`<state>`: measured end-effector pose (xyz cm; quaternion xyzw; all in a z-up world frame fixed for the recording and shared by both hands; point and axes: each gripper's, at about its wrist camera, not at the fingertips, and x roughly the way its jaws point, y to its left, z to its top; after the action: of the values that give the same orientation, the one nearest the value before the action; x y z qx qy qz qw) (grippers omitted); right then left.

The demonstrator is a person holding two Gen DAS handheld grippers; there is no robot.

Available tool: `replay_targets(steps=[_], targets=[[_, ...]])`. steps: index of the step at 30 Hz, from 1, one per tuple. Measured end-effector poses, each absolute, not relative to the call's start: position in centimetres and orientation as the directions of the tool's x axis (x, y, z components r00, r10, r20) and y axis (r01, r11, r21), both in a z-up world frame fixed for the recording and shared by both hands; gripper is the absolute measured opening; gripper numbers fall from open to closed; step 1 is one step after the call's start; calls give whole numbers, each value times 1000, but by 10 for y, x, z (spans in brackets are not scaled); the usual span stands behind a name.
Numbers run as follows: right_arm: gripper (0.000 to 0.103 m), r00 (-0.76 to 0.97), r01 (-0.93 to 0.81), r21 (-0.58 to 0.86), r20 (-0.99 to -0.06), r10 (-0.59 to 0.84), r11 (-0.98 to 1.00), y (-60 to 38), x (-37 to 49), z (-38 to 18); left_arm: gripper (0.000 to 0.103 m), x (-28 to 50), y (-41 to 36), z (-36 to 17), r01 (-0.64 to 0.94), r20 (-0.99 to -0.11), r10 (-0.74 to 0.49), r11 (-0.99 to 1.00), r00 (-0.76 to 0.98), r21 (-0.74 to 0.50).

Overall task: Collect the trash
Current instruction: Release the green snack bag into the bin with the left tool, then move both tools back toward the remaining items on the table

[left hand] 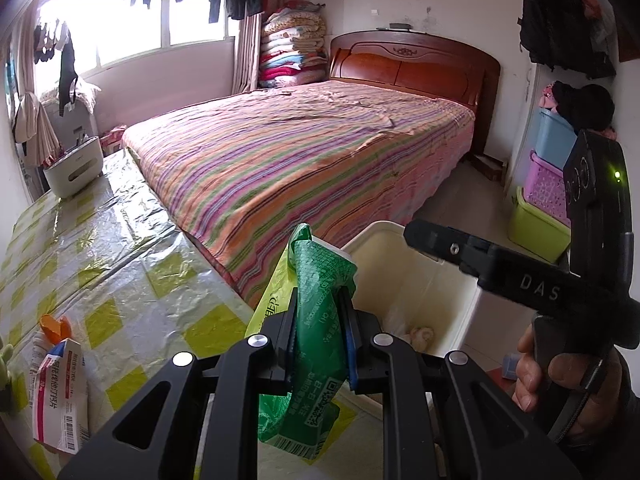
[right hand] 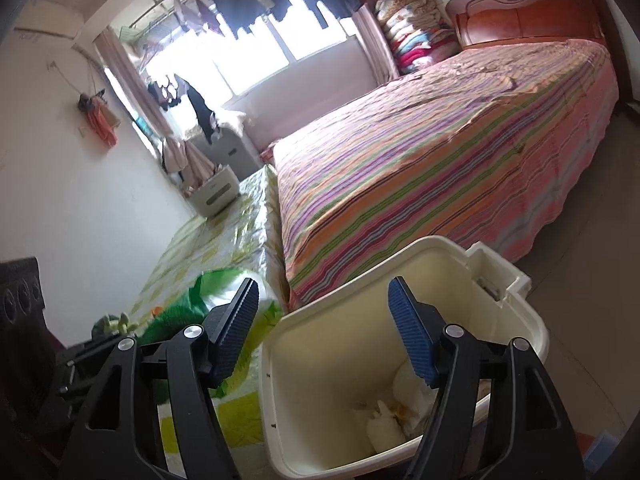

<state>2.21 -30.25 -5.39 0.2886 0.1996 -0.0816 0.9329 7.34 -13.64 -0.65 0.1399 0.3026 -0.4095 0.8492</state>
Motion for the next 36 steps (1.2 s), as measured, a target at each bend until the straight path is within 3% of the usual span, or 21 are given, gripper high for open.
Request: replay_targets(steps=[7,18,19,20,21,23,36], targets=[[68,934,289,591,-347,-86,753,-324,-1,-50,17,73,-148,-6,791,-629,-632,611,452,-46],[69,935,292,612,-345,-83,735,-324,-3,-53,20,53,-174,-17,820,-637,-632,572,441,1],[69,935,290,612,-345,-82,736,-324,-3,-53,22,51,-175,-18,823,-639,-628,568,444,13],[69,936,289,612,-343,-82,736,-324,-3,-52,32,49,-176,-18,820,-638,-621,572,455,28],[69,935,289,610,-344,-82,738,-323,-2,-52,54,48,-176,-18,814,-634,-614,580,470,41],[69,935,291,612,-347,-81,736,-324,-3,-53,73,45,-175,-16,805,-610,-617,591,497,58],[69,930,295,604,-359,-78,740,-322,-2,-54,76,46,-163,-10,791,-587,-611,605,531,85]])
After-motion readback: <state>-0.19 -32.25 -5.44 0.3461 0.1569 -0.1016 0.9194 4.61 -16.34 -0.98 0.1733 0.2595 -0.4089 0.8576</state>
